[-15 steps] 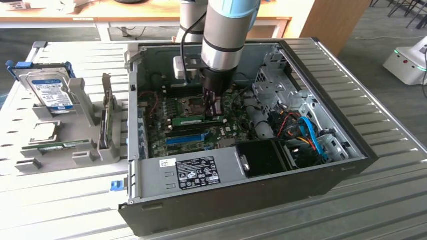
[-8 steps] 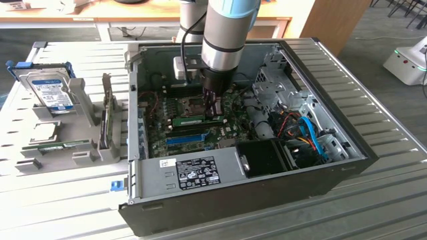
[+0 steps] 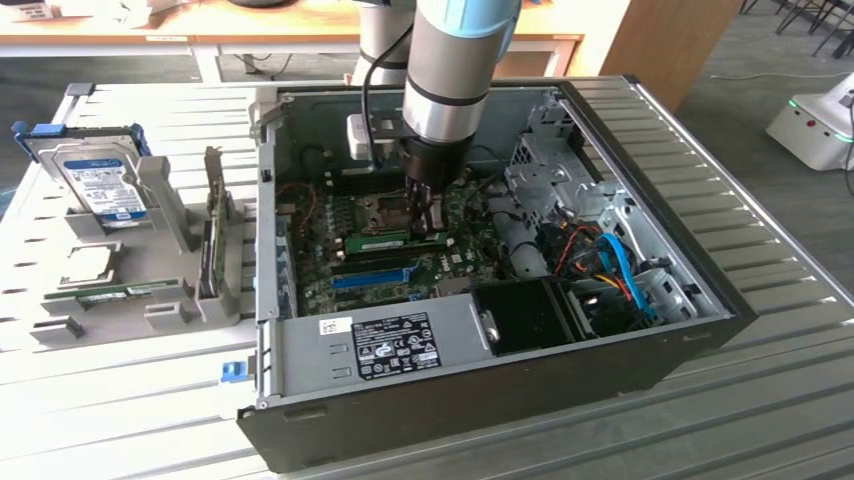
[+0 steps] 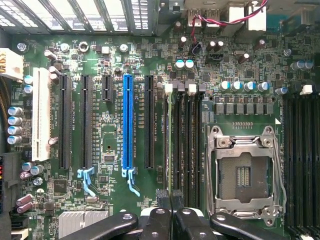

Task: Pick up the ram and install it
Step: 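Insert the ram into the slot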

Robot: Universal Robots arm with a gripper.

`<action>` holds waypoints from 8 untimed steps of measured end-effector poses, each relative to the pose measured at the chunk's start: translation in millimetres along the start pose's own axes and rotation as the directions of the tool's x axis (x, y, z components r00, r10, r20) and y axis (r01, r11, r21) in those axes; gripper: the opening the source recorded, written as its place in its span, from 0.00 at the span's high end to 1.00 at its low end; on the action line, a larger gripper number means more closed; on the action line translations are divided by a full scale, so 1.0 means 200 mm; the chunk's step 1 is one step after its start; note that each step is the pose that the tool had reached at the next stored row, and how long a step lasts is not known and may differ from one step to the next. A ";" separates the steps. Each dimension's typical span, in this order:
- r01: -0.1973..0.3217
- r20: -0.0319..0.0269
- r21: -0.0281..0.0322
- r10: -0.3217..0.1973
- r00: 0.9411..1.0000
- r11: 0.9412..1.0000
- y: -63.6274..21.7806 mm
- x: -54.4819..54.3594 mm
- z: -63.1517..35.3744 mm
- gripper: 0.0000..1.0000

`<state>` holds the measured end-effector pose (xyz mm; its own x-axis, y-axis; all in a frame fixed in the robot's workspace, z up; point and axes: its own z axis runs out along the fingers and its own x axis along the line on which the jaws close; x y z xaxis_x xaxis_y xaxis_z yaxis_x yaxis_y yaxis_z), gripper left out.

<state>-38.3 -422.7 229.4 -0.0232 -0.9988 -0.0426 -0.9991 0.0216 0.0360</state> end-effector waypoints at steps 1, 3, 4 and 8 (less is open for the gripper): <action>0.000 0.000 0.000 0.000 1.000 1.000 0.000 0.00 0.000 0.88; 0.000 0.000 0.000 0.000 1.000 1.000 -0.002 0.00 0.000 0.88; 0.000 0.000 0.000 0.000 1.000 1.000 -0.002 0.00 0.000 0.88; 0.000 0.000 0.000 0.000 1.000 1.000 -0.001 0.00 0.000 0.88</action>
<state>-38.2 -422.7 229.4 -0.0231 -0.9988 -0.0426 -0.9991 0.0215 0.0359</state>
